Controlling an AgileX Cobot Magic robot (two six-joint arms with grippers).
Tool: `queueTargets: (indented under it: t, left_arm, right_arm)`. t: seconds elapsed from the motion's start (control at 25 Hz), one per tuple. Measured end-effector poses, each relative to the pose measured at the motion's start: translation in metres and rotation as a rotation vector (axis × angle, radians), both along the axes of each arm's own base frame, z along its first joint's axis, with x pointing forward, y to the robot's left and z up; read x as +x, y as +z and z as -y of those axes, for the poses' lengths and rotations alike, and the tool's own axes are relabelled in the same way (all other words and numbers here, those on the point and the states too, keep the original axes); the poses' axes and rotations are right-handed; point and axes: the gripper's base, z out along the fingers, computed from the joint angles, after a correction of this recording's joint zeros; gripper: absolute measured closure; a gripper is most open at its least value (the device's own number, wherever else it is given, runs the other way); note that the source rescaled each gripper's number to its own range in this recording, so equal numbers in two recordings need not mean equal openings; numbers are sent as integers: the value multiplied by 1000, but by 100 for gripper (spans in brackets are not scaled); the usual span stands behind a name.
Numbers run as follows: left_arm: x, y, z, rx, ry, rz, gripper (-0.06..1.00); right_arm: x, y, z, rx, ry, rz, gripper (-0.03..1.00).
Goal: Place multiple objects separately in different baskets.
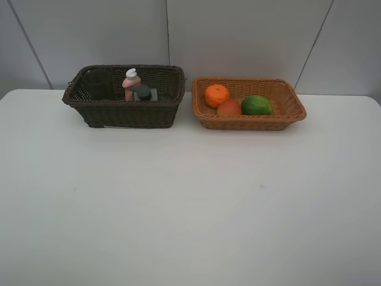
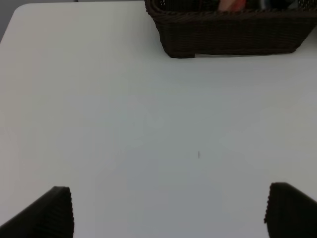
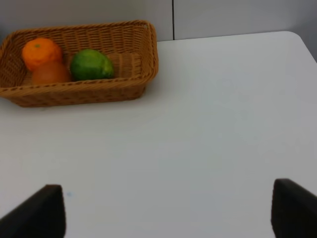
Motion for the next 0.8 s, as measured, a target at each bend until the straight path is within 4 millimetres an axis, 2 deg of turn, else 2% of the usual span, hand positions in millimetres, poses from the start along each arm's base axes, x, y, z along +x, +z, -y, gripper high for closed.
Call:
queueTargets:
  t: [0.8]
  left_arm:
    - [0,0,0,-1,0,0,-6]
  right_arm:
    - [0,0,0,0,0,0,13]
